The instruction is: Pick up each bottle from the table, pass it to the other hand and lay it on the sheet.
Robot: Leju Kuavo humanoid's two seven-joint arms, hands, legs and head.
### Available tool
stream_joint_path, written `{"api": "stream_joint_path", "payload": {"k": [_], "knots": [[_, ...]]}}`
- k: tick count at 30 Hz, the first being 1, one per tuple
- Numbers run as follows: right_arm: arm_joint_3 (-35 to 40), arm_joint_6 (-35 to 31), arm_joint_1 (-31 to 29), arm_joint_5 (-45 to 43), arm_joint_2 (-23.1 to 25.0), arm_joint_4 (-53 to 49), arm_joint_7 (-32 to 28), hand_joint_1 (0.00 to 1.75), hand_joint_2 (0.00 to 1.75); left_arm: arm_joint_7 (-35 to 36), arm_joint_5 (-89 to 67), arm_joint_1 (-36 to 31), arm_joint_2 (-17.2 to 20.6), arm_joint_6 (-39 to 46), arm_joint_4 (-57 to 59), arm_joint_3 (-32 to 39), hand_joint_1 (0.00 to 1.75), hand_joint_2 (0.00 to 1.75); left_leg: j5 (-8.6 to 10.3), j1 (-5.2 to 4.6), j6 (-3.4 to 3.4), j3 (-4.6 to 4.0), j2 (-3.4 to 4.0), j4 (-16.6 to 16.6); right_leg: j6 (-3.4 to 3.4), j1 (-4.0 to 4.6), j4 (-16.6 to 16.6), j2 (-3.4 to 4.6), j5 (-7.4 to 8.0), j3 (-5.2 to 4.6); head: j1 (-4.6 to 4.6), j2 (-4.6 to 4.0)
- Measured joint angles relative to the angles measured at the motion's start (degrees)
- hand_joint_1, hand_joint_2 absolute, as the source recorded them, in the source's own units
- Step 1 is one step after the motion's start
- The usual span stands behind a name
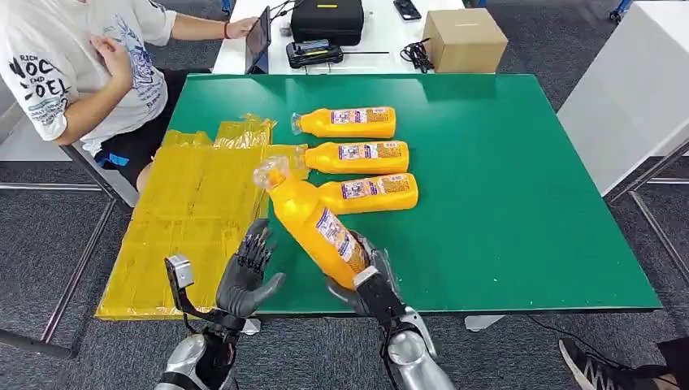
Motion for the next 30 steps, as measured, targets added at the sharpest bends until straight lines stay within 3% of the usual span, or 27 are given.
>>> {"api": "stream_joint_path", "payload": {"k": [10, 30], "knots": [[3.87, -0.13, -0.33, 0.3, 2.51, 7.5, -1.77, 1.75, 1.75, 0.57, 2.84, 0.08, -0.02, -3.04, -0.11, -0.11, 0.0, 1.75, 0.0, 0.01, 0.0, 0.0, 0.0, 0.0, -0.01, 0.0, 0.0, 0.0, -0.01, -0.01, 0.0, 0.0], [6.07, 1.2, -1.39, -0.57, 3.78, 13.18, -2.43, 1.75, 1.75, 0.2, 2.29, 1.03, 0.0, -3.3, -1.84, -1.16, 0.0, 1.75, 0.0, 0.0, 0.0, 0.01, 0.01, 0.0, -0.01, 0.0, 0.0, 0.0, -0.01, -0.01, 0.0, 0.0]]}}
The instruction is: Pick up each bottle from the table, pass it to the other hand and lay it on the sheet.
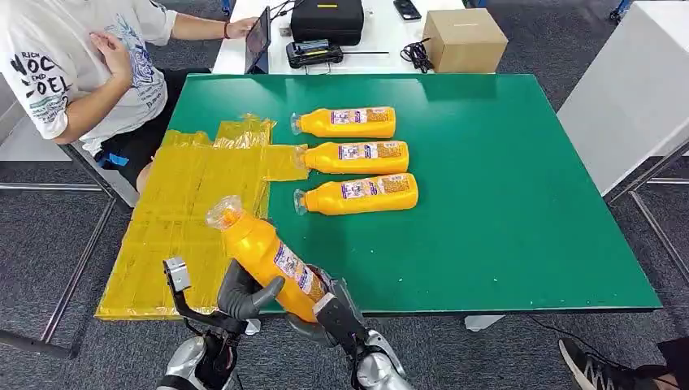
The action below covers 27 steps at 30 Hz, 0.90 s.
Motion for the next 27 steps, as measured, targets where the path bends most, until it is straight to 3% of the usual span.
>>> {"api": "stream_joint_path", "payload": {"k": [20, 21, 22, 24, 27], "knots": [[2.19, 0.26, -0.82, 2.82, 0.2, 1.55, 0.83, 1.75, 1.75, -0.98, -4.0, -0.19, 0.02, -0.07, 0.7, -0.79, 0.05, 1.75, 0.0, 0.0, 0.0, 0.02, 0.0, 0.0, 0.0, 0.0, 0.0, 0.0, 0.0, 0.0, 0.0, 0.0], [2.23, 0.26, -0.88, 2.82, 0.2, 1.64, 0.83, 1.75, 1.75, -0.98, -3.98, -0.19, 0.02, -0.07, 0.74, -0.79, 0.82, 1.75, 0.0, 0.0, 0.0, 0.02, 0.01, 0.0, 0.0, 0.0, 0.0, 0.0, 0.0, 0.0, 0.0, 0.0], [2.25, 0.26, -0.95, 2.82, 0.2, 1.73, 0.83, 1.75, 1.75, -0.98, -3.91, -0.19, 0.02, -0.17, 0.77, -0.79, 1.48, 1.75, 0.0, 0.0, 0.0, 0.02, 0.01, 0.0, 0.0, 0.0, 0.0, 0.0, 0.0, 0.0, 0.0, 0.0], [2.34, 0.26, -1.11, 2.84, 0.2, 2.01, 0.83, 1.75, 1.75, -0.96, -3.63, -0.19, 0.02, -0.52, 0.79, -0.79, 1.75, 1.75, 0.0, 0.0, 0.0, 0.02, 0.0, 0.0, 0.0, 0.0, 0.0, 0.0, 0.0, 0.0, 0.0, 0.0], [2.51, 0.11, -1.54, 3.56, 0.22, 2.54, 0.92, 1.75, 1.75, -0.87, -3.63, -0.19, 0.09, -0.68, 0.81, -0.79, 1.75, 1.75, 0.0, 0.0, 0.0, 0.02, 0.01, 0.0, 0.0, 0.0, 0.0, 0.0, 0.0, 0.0, 0.0, 0.0]]}}
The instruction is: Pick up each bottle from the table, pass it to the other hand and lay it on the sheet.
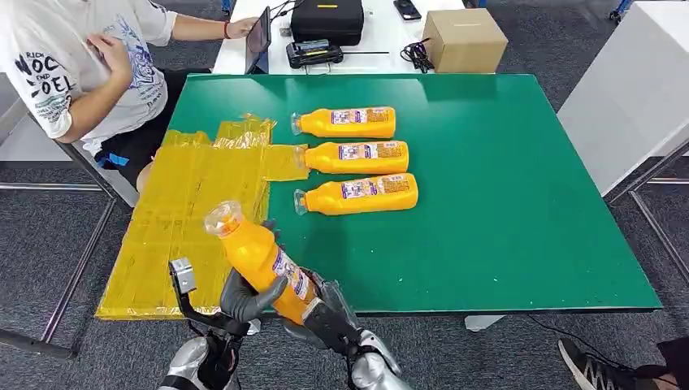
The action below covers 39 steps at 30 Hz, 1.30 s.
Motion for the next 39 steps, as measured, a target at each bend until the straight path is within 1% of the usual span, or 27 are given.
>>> {"api": "stream_joint_path", "payload": {"k": [9, 16, 17, 18, 19, 20, 23, 27, 34, 39], "knots": [[1.38, -0.11, -1.88, 1.68, 0.11, 2.47, 1.13, 1.75, 1.75, 0.15, 0.02, -0.44, 0.5, -1.0, 0.79, 0.11, 1.75, 1.75, 0.0, 0.0, 0.0, 0.01, 0.01, 0.0, 0.0, 0.0, 0.0, 0.01, 0.0, -0.01, 0.02, 0.0], [2.14, -0.35, -2.76, 2.03, 0.22, 4.26, 1.51, 1.75, 1.75, 0.55, 2.58, -0.64, 1.05, -4.24, 1.27, 0.59, 1.75, 1.75, 0.0, 0.0, 0.0, 0.01, 0.03, 0.0, 0.0, 0.0, 0.0, 0.02, 0.0, -0.01, 0.0, 0.0], [2.14, -0.44, -2.83, 2.03, 0.24, 4.41, 1.49, 1.69, 1.75, 0.59, 2.8, -0.63, 1.14, -4.48, 1.27, 0.7, 1.75, 1.75, 0.0, 0.0, 0.0, 0.01, 0.03, 0.0, 0.0, 0.0, 0.0, 0.02, 0.0, -0.01, 0.0, 0.0], [2.14, -0.46, -2.89, 2.03, 0.31, 4.55, 1.44, 0.89, 1.75, 0.63, 2.89, -0.63, 1.2, -4.68, 1.27, 0.79, 1.75, 1.75, 0.0, 0.0, 0.0, 0.01, 0.04, 0.0, 0.0, 0.0, 0.0, 0.03, 0.0, -0.01, 0.0, 0.0], [2.14, -0.48, -2.92, 2.03, 0.33, 4.63, 1.44, 0.0, 1.75, 0.63, 2.91, -0.63, 1.25, -4.81, 1.27, 0.83, 1.75, 1.75, 0.0, 0.0, 0.0, 0.01, 0.04, 0.0, 0.0, 0.0, 0.0, 0.03, 0.0, -0.01, -0.02, 0.0], [2.14, -0.68, -3.01, 2.05, 0.37, 4.76, 1.44, 0.0, 0.0, 0.63, 2.95, -0.63, 1.29, -4.81, 1.27, 0.85, 1.75, 1.75, 0.0, 0.0, 0.0, 0.01, 0.04, 0.0, 0.0, 0.0, 0.0, 0.03, 0.0, -0.01, 0.0, 0.0], [2.14, -1.79, -2.97, 2.05, 0.46, 4.92, 1.44, 0.0, 0.0, 0.61, 2.91, -0.63, 1.42, -4.41, 1.22, 0.94, 1.75, 1.75, 0.0, 0.0, 0.0, 0.02, 0.03, 0.0, 0.0, 0.0, 0.0, 0.02, 0.0, -0.01, 0.0, 0.0], [1.55, -2.69, -1.59, -1.12, 0.5, 3.47, 0.85, 0.0, 0.0, -0.37, 1.05, -0.37, 1.46, -1.53, -0.68, 1.07, 1.75, 1.75, 0.0, 0.0, 0.0, 0.0, 0.03, 0.0, 0.0, 0.0, 0.0, 0.02, 0.0, 0.0, 0.02, 0.0], [-0.54, -1.1, 1.45, -5.92, 0.39, -6.83, 0.07, 0.0, 0.0, -1.27, -1.2, -0.24, 1.81, 1.96, -4.67, 2.23, 1.75, 1.75, 0.0, 0.0, 0.0, 0.0, 0.02, 0.0, 0.0, 0.0, 0.0, 0.02, 0.0, -0.01, 0.0, 0.0], [-1.47, 1.23, 4.51, -9.34, -0.39, -18.04, 0.0, 0.0, 0.0, -1.84, -1.33, -0.64, 2.21, 5.34, -6.89, 4.02, 1.75, 1.75, 0.0, 0.0, 0.0, 0.02, 0.03, 0.0, 0.0, 0.0, 0.0, 0.02, 0.0, 0.0, 0.02, 0.0]]}}
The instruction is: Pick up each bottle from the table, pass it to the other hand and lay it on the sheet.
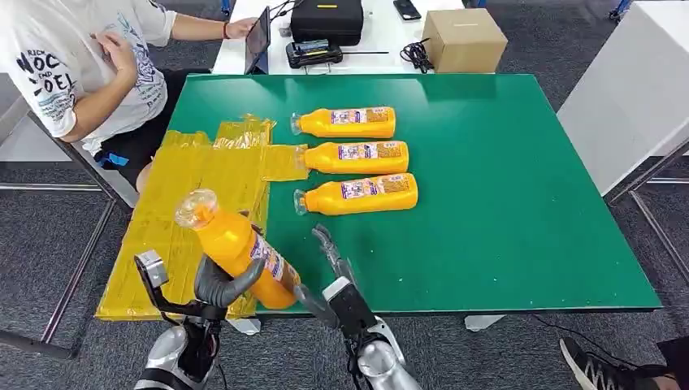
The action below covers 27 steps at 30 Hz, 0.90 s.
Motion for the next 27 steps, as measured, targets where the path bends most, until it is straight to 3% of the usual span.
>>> {"api": "stream_joint_path", "payload": {"k": [7, 19, 23, 27], "knots": [[-0.24, 0.83, 2.67, -0.35, -0.68, -9.92, 0.41, 0.0, 0.0, -0.24, -0.9, -1.54, 0.41, 2.64, -0.83, 1.92, 1.75, 1.75, 0.0, 0.0, 0.0, 0.0, 0.01, 0.0, 0.0, 0.0, 0.0, 0.0, 0.0, 0.0, -0.02, 0.0], [-0.26, 0.96, 3.58, -0.5, -1.11, -13.11, -0.16, 0.0, 0.0, -1.03, -1.84, -2.03, 0.52, 4.37, -0.92, 2.45, 1.75, 1.75, 0.0, 0.0, 0.0, 0.0, 0.01, 0.0, 0.0, 0.0, 0.0, 0.0, 0.0, 0.0, -0.02, 0.0], [0.15, 0.02, 5.26, -3.14, -1.42, -18.34, -1.57, 0.0, 0.0, -5.22, -10.98, -3.48, 0.83, 17.17, -0.92, 3.72, 1.75, 1.75, 0.01, 0.0, 0.0, -0.01, -0.01, 0.0, 0.0, 0.0, 0.01, 0.0, 0.0, 0.0, -0.02, 0.0], [0.57, -2.14, 6.24, -6.99, -1.81, -24.73, -1.75, 0.0, 0.0, -5.8, -37.57, -7.01, 2.08, 39.29, -0.2, 4.87, 1.75, 1.75, 0.02, 0.01, -0.01, -0.01, -0.02, 0.0, 0.0, 0.01, 0.01, -0.01, 0.0, 0.01, 0.0, 0.0]]}}
